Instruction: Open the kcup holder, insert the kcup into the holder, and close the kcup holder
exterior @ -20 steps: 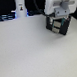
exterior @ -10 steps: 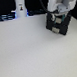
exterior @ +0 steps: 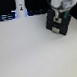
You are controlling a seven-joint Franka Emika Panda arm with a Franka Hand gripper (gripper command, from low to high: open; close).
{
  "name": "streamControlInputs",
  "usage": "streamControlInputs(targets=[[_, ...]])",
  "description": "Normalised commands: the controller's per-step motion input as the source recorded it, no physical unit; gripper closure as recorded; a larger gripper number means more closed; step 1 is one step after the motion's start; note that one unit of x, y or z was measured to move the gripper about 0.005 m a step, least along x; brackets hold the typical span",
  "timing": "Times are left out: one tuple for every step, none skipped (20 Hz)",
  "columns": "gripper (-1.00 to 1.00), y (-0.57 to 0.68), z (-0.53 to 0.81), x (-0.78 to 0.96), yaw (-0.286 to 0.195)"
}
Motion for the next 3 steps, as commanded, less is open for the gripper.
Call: streamControlInputs(targets=[[-1.00, 0.00, 0.00, 0.00, 0.000], [-1.00, 0.00, 0.00, 0.00, 0.000], [-1.00, 0.00, 0.00, 0.00, 0.000]])
